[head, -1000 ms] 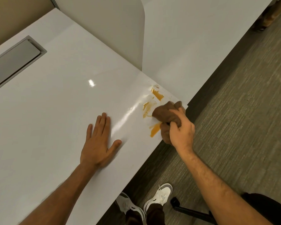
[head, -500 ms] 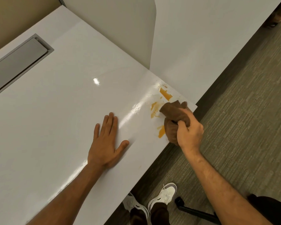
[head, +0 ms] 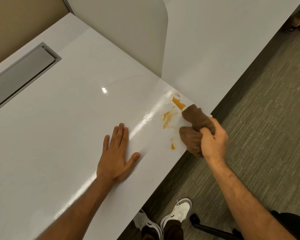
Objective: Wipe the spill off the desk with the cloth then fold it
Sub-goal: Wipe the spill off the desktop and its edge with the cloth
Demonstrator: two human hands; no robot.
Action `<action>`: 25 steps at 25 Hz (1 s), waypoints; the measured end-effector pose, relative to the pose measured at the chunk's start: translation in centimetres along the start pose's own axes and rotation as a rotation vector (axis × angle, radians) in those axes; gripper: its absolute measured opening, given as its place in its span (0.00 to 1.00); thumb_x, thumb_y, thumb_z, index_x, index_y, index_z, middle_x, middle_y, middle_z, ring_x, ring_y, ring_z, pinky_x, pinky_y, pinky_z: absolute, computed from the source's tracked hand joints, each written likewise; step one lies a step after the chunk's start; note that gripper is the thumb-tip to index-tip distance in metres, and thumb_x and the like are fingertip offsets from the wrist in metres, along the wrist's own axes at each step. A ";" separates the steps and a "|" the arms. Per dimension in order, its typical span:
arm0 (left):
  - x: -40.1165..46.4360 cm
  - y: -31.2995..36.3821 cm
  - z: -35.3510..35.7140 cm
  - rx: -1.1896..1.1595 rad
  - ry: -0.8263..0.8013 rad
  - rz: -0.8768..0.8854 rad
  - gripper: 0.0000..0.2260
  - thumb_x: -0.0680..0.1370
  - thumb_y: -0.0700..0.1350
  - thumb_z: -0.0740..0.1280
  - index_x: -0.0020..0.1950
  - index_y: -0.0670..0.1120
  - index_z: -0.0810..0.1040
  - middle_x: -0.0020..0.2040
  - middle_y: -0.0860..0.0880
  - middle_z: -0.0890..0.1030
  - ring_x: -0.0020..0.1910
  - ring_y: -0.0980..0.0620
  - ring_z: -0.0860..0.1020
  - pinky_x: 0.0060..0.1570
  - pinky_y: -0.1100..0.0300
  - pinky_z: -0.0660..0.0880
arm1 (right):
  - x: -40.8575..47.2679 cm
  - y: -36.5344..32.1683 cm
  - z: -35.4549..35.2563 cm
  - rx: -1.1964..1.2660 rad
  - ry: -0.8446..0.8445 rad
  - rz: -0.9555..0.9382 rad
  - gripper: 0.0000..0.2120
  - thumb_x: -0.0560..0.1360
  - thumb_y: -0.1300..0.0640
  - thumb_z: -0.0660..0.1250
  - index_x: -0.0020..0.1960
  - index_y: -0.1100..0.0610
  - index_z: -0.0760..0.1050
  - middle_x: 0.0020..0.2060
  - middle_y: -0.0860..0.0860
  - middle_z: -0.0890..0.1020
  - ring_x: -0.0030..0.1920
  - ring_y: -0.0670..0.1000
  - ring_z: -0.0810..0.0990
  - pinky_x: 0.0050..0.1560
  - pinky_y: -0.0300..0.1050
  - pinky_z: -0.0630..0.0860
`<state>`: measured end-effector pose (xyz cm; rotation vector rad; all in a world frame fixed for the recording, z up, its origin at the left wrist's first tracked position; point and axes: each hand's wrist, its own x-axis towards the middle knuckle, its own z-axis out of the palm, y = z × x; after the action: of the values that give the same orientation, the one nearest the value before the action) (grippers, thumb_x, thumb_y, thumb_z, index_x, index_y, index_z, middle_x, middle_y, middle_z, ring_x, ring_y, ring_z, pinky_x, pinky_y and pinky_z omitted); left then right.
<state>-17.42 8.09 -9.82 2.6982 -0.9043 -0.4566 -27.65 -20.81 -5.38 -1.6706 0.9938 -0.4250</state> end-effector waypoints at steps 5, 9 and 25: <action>0.0 0.0 0.0 0.007 -0.009 -0.005 0.42 0.80 0.73 0.41 0.85 0.48 0.38 0.86 0.50 0.38 0.85 0.52 0.38 0.83 0.44 0.40 | -4.0 0.6 1.0 -0.275 -0.169 -0.173 0.19 0.74 0.58 0.62 0.61 0.56 0.83 0.61 0.52 0.84 0.57 0.48 0.82 0.65 0.46 0.76; 0.0 0.2 -0.1 -0.011 -0.005 -0.014 0.43 0.78 0.74 0.39 0.84 0.48 0.37 0.86 0.50 0.37 0.84 0.52 0.38 0.83 0.44 0.40 | -7.6 0.9 1.9 -0.227 -0.234 -0.163 0.18 0.73 0.59 0.63 0.59 0.52 0.84 0.53 0.41 0.85 0.51 0.38 0.83 0.58 0.28 0.74; 0.6 0.9 -0.9 -0.002 -0.002 -0.001 0.44 0.77 0.74 0.36 0.84 0.47 0.38 0.86 0.48 0.39 0.85 0.50 0.39 0.83 0.46 0.38 | -6.9 2.7 3.6 -0.596 -0.289 -0.401 0.25 0.74 0.51 0.63 0.68 0.56 0.78 0.70 0.59 0.77 0.75 0.61 0.68 0.74 0.65 0.65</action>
<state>-17.09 7.20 -8.81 2.6970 -0.9033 -0.4603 -30.18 -13.32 -7.72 -2.4071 0.5914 -0.1346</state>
